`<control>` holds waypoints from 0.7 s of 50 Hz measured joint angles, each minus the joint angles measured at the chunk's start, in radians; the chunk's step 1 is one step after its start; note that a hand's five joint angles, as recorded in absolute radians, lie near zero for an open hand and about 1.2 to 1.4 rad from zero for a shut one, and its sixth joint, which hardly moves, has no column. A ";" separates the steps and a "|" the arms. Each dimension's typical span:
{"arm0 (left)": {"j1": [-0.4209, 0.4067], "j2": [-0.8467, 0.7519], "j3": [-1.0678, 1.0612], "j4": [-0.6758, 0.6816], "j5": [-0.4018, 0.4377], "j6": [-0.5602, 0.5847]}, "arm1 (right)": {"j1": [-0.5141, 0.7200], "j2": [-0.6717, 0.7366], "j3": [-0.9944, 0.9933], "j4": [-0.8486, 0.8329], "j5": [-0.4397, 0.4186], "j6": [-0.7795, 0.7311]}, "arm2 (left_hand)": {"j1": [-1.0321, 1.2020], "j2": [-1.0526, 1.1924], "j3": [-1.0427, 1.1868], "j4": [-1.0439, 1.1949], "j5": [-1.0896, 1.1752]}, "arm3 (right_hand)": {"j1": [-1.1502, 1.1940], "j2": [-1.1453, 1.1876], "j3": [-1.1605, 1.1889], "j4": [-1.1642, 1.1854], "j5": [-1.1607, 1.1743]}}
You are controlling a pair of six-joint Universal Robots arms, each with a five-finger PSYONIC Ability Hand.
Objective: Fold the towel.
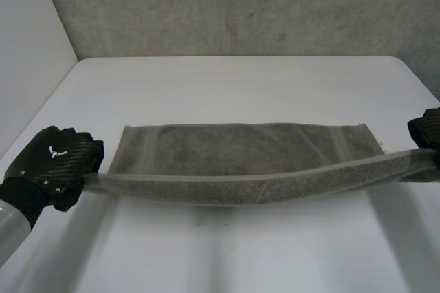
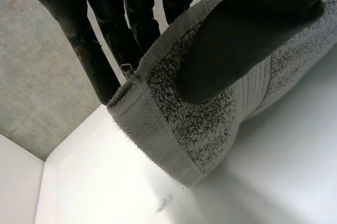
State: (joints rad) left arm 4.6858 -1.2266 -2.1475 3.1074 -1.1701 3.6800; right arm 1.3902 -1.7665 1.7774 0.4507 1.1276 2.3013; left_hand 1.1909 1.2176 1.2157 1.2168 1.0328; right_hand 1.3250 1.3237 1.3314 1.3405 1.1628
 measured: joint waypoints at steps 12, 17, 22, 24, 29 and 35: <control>-0.023 -0.430 0.182 0.173 -0.009 -0.003 | 0.023 0.330 -0.105 -0.028 0.005 -0.009 | 0.000 0.000 0.000 0.001 0.000 | 0.000 0.000 0.000 0.000 0.000; -0.071 -0.609 0.335 0.187 -0.040 -0.009 | 0.081 0.496 -0.220 -0.092 0.054 0.053 | 0.000 0.000 0.000 0.001 0.000 | 0.000 0.000 0.000 0.000 0.000; -0.123 -0.780 0.517 0.188 -0.096 -0.014 | 0.147 0.635 -0.350 -0.170 0.139 0.115 | 0.000 0.000 0.000 0.001 0.000 | 0.000 0.000 0.000 0.000 0.000; -0.144 -0.852 0.600 0.188 -0.120 -0.015 | 0.176 0.696 -0.416 -0.206 0.173 0.138 | 0.000 0.000 0.000 0.002 0.000 | 0.000 0.000 0.000 0.000 0.000; -0.184 -0.987 0.769 0.187 -0.167 -0.015 | 0.225 0.810 -0.551 -0.256 0.215 0.178 | 0.006 0.000 0.000 0.002 0.000 | 0.000 0.000 0.000 0.000 0.000; -0.218 -1.137 0.973 0.176 -0.233 -0.013 | 0.271 0.947 -0.724 -0.274 0.270 0.200 | 0.006 0.000 0.000 0.002 0.000 | 0.000 0.000 0.000 0.000 0.000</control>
State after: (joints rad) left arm 4.4681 -2.3632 -1.1743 3.2837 -1.4028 3.6674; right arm 1.6608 -0.8193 1.0532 0.1766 1.3972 2.5015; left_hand 1.1966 1.2177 1.2159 1.2186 1.0328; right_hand 1.3250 1.3239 1.3314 1.3405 1.1628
